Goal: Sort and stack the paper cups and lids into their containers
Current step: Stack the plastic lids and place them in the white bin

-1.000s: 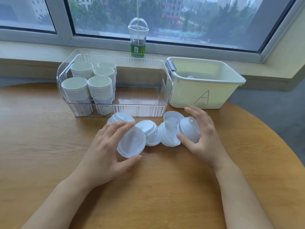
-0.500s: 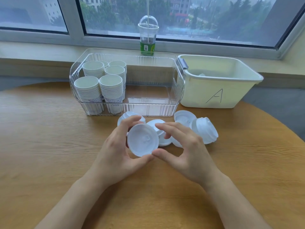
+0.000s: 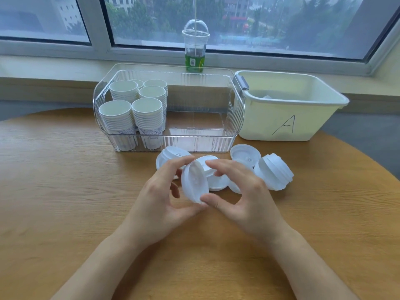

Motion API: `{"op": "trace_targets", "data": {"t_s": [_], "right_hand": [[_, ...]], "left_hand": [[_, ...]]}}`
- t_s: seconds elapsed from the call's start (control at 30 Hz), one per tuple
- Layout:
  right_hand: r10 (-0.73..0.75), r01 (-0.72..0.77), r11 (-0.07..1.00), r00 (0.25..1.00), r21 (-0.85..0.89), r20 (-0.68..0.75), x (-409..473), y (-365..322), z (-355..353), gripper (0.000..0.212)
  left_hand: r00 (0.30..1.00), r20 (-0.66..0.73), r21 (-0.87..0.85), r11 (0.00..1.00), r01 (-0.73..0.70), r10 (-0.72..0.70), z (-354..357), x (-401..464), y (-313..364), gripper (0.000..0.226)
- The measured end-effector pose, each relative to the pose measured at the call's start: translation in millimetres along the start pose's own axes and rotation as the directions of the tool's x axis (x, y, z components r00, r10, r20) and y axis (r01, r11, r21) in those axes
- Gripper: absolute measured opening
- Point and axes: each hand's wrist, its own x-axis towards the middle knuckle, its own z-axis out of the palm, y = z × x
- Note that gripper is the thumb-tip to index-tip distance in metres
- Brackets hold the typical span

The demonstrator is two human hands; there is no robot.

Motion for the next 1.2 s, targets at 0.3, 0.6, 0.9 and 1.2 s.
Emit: {"op": "trace_targets", "data": {"t_s": [0.3, 0.6, 0.9, 1.2], "right_hand": [[0.184, -0.224, 0.934, 0.970, -0.280, -0.160, 3, 17, -34, 0.025], [0.243, -0.275, 0.932, 0.958, -0.236, -0.153, 3, 14, -32, 0.017], [0.047, -0.048, 0.999, 0.959, 0.002, -0.281, 3, -5, -31, 0.010], [-0.074, 0.094, 0.973, 0.992, 0.211, -0.101, -2, -13, 1, 0.004]], "left_hand": [[1.000, -0.018, 0.040, 0.999, 0.022, -0.022, -4, 1, 0, 0.084], [1.000, -0.022, -0.008, 1.000, 0.015, -0.015, -4, 2, 7, 0.083], [0.994, -0.056, -0.121, 0.989, 0.083, -0.090, -4, 1, 9, 0.086], [0.991, -0.063, -0.245, 0.964, 0.100, -0.119, -4, 2, 12, 0.084]]}}
